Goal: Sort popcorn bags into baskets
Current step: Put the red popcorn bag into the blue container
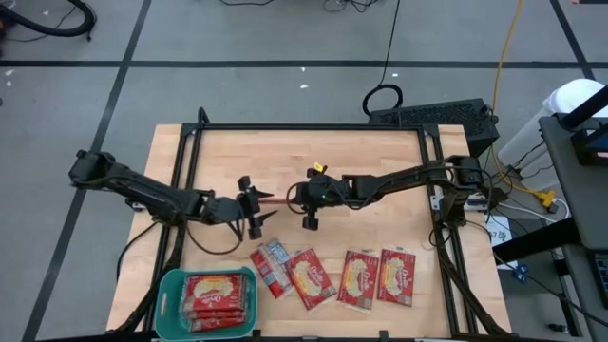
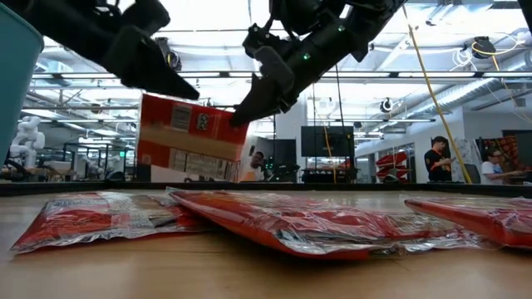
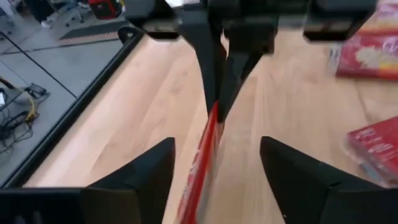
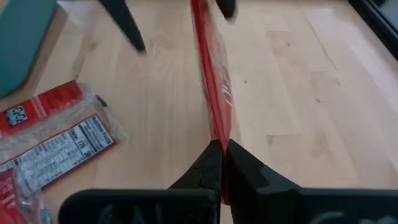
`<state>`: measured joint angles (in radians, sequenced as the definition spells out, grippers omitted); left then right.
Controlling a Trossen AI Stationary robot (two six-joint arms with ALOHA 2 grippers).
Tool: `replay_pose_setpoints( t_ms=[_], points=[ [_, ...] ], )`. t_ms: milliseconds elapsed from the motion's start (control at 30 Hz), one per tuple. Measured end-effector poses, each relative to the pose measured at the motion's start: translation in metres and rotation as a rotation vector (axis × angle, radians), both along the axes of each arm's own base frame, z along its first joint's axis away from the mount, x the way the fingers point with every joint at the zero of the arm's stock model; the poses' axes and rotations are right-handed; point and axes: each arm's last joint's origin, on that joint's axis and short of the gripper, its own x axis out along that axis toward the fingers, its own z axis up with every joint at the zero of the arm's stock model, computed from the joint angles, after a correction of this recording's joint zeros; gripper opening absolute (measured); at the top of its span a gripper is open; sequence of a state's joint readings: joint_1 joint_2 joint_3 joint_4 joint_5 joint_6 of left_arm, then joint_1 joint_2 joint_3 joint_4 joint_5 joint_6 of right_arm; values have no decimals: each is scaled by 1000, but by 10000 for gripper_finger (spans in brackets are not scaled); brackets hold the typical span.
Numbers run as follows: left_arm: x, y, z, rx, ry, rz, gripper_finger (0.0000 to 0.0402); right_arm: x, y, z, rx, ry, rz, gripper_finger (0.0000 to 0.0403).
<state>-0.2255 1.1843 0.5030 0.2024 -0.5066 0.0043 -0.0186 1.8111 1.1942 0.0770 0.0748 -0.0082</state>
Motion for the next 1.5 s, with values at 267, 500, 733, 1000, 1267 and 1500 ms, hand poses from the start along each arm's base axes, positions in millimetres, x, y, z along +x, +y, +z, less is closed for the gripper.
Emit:
replay_pose_setpoints(
  t_ms=[267,500,733,1000,1267,1500],
  points=[
    [24,9,-10,-80,132,-4,205,0,2,0,18,5,21,0],
    [30,12,-4,-51,272,3,70,-1,3,-2,48,21,29,0],
    [29,8,3,-71,289,-14,26,-3,5,1,40,26,42,25],
    [4,-7,31,-125,219,-73,15,-12,29,-3,65,49,110,139],
    [-13,-15,64,-106,43,-167,26,-12,41,-5,-3,-254,96,212],
    [-8,-26,74,-75,-76,-242,15,-24,49,-9,-50,-465,127,181]
  ],
)
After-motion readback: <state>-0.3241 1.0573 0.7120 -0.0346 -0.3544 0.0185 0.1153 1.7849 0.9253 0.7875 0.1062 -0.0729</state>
